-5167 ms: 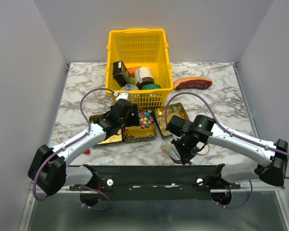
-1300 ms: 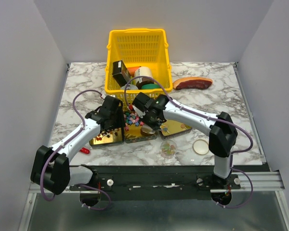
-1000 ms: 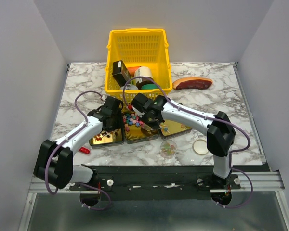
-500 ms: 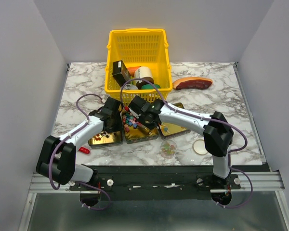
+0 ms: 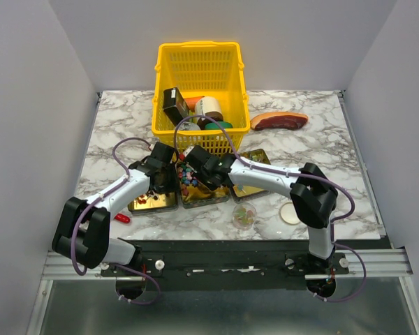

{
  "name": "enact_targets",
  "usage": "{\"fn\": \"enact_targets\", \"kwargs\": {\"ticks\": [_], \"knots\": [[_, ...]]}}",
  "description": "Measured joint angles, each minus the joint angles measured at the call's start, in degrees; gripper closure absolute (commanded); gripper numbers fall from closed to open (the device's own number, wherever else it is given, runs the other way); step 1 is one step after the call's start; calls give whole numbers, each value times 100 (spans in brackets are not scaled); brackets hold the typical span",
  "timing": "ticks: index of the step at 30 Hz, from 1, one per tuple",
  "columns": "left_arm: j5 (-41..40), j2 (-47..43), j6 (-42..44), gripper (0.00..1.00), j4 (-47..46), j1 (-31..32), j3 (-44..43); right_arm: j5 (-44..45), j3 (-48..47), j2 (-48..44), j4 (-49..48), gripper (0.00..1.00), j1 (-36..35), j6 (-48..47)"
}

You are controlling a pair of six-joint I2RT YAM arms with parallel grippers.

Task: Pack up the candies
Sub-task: Scoop the fake candies from the storage box.

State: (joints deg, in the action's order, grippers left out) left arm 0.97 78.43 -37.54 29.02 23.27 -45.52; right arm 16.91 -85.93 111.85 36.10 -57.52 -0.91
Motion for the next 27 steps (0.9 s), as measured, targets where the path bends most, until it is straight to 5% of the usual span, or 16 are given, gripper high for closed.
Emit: {"fn": "enact_targets", "kwargs": {"ticks": [27], "knots": [[61,-264,20,59,-105,7,66,61,1362,-721,-1211,99,-66,492]]}}
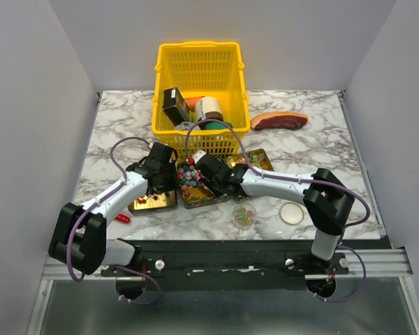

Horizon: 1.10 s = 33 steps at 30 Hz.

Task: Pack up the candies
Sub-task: Scoop the fake candies from the storage box.

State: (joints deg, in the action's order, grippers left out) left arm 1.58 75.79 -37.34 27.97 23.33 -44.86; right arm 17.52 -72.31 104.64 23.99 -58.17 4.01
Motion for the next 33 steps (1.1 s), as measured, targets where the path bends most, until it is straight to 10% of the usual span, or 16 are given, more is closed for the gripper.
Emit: {"fn": "enact_targets", "kwargs": {"ticks": [33], "knots": [[-874,-1261,-9,47,-219,2,2,-358,1692,-2465,-1185,99,0,-317]]}}
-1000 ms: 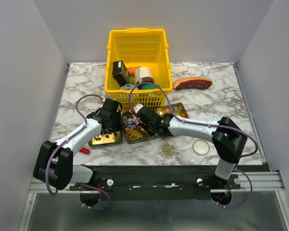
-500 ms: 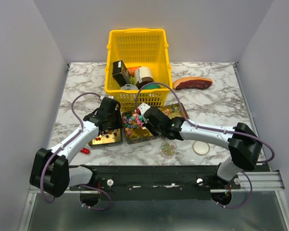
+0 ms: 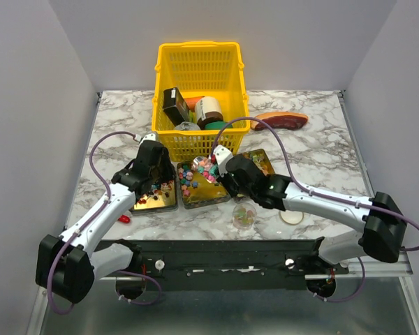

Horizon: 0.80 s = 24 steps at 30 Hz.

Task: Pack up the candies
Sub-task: Scoop the fake candies from the storage box, then place the fake candies in the packing bottle.

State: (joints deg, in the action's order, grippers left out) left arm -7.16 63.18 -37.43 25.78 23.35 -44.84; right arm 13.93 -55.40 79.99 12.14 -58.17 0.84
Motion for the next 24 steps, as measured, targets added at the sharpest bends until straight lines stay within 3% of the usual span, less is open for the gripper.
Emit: {"fn": "enact_targets", "kwargs": {"ticks": [8,15,24], "knots": [[-107,-9,-15,46,4,0,42,-57,-15,-570,496,99,0,133],[-122,15,-13,38,2,0,42,-44,-28,-1648,1856,99,0,643],[-125,127,-15,36,0,0,42,-114,-72,-2492,3751,99,0,1576]]}}
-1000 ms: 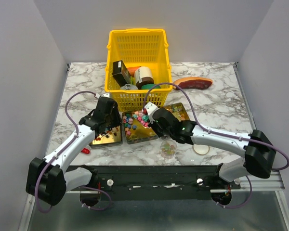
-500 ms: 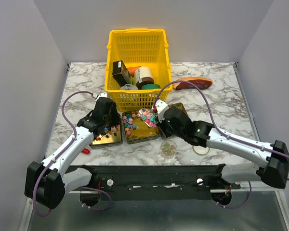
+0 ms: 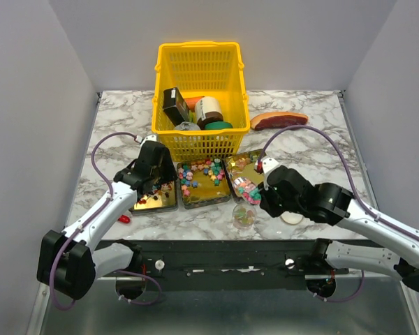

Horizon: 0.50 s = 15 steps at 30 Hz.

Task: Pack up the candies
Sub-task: Place the fake candies in the packing bottle.

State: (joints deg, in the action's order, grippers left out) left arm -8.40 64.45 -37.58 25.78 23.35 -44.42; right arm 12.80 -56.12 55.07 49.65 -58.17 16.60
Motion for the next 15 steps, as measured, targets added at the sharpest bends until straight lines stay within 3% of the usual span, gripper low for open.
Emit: {"fn": "enact_targets", "kwargs": {"ticks": [15], "knots": [[0,50,-4,35,-2,0,13,-841,-7,-57,1342,99,0,968]]}}
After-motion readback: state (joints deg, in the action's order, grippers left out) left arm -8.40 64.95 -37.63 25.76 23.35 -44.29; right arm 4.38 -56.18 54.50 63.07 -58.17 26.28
